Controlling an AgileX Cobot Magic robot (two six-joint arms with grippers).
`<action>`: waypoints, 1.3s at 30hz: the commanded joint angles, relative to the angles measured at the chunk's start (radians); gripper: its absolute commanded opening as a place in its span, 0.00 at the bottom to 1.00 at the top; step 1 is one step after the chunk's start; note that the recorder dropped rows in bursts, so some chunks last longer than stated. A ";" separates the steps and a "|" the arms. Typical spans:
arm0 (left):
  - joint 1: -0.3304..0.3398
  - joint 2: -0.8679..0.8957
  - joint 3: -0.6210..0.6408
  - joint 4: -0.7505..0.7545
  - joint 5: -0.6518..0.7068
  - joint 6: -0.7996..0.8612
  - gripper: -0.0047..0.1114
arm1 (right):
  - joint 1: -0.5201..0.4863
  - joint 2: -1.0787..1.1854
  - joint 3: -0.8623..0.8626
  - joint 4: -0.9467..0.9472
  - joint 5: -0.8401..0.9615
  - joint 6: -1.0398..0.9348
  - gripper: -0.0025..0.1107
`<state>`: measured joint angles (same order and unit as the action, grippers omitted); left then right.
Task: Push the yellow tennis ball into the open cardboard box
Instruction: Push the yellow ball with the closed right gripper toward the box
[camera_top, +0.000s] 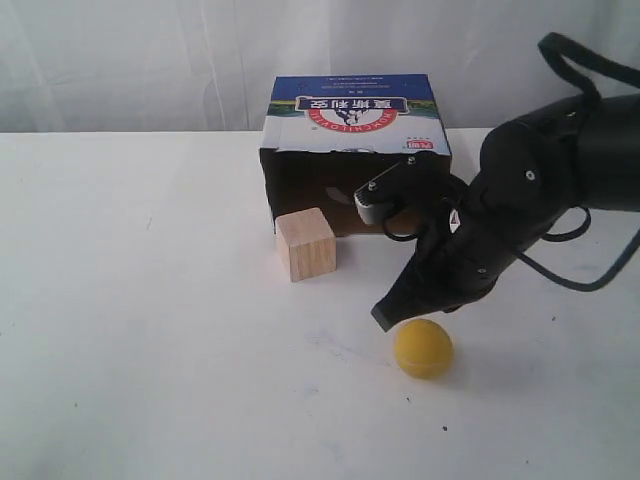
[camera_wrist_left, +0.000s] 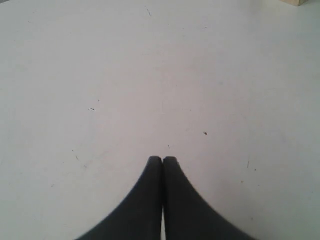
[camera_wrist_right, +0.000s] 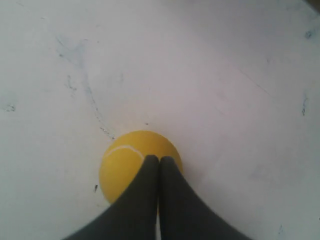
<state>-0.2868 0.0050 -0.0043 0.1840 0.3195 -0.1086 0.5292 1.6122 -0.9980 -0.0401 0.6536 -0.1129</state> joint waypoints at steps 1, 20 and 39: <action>-0.005 -0.005 0.004 0.003 0.014 0.002 0.04 | -0.023 0.061 -0.001 -0.014 0.004 0.013 0.02; -0.005 -0.005 0.004 0.003 0.014 0.002 0.04 | -0.023 0.044 -0.107 -0.069 0.043 0.042 0.02; -0.005 -0.005 0.004 0.003 0.014 0.002 0.04 | -0.023 0.021 -0.026 -0.158 0.209 0.073 0.02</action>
<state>-0.2868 0.0050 -0.0043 0.1840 0.3195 -0.1086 0.5098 1.6193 -1.0474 -0.1898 0.8772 -0.0533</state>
